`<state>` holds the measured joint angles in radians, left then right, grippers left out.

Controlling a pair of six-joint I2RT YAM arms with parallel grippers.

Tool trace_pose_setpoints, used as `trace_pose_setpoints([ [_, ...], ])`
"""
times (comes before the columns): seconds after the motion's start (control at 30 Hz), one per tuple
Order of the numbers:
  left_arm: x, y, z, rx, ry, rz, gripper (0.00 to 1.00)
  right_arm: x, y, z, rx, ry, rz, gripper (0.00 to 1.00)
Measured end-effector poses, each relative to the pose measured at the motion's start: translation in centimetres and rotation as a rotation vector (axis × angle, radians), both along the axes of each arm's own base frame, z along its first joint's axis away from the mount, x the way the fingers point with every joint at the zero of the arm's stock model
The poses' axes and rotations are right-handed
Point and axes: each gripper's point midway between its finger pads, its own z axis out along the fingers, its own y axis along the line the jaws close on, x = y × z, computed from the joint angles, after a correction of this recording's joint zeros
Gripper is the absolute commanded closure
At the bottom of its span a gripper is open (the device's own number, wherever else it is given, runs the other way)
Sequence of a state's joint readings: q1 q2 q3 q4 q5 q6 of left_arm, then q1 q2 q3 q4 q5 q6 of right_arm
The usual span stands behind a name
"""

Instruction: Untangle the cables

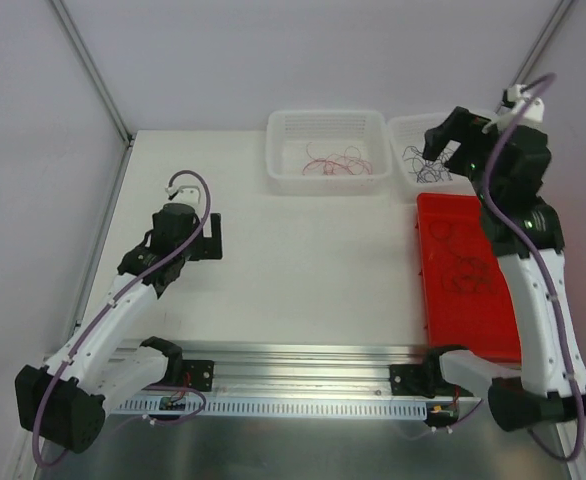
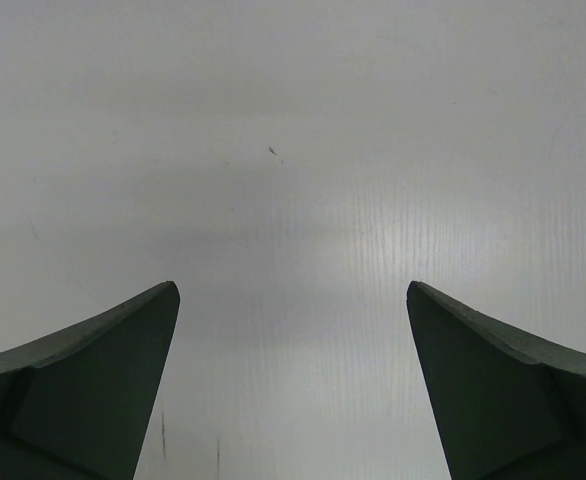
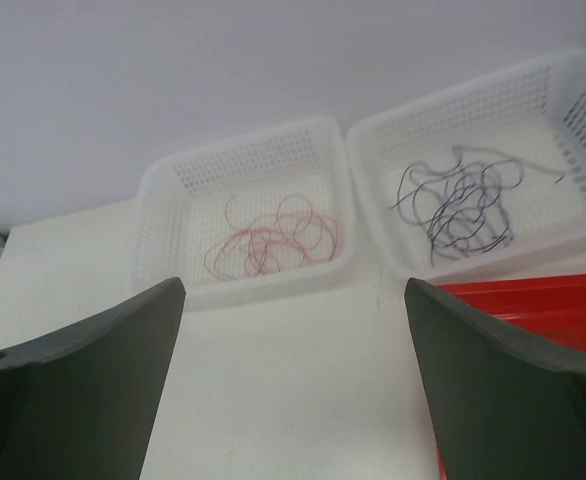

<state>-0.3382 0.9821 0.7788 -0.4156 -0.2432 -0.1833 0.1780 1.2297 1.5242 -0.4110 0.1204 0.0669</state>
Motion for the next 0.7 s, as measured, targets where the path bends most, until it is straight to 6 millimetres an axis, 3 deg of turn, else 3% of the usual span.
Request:
trace_pose_setpoints([
  [0.13,-0.5,0.9,2.5,-0.01,-0.092,0.036,0.01,-8.4,-3.1,5.7,-0.034,-0.17,-0.068,0.03],
  [0.3,-2.6,2.0,7.6,-0.074,-0.245,0.078,0.01,-18.3,-6.4,7.8,-0.069,-0.291,-0.145,0.03],
  [0.4,-5.0,3.0,11.9,-0.153,-0.402,0.102,0.01,-23.2,-7.9,7.3,-0.093,-0.325,-0.173,0.03],
  [0.5,-7.7,3.9,15.2,-0.225,-0.543,0.112,0.01,-26.7,-8.7,5.4,-0.127,-0.346,-0.175,0.03],
  [0.57,-9.4,4.5,16.4,-0.265,-0.611,0.117,0.01,-28.9,-9.2,3.1,-0.147,-0.346,-0.173,0.03],
  [0.7,-11.7,5.2,16.7,-0.312,-0.666,0.124,0.01,-31.7,-9.8,-0.4,-0.17,-0.35,-0.173,0.03],
])
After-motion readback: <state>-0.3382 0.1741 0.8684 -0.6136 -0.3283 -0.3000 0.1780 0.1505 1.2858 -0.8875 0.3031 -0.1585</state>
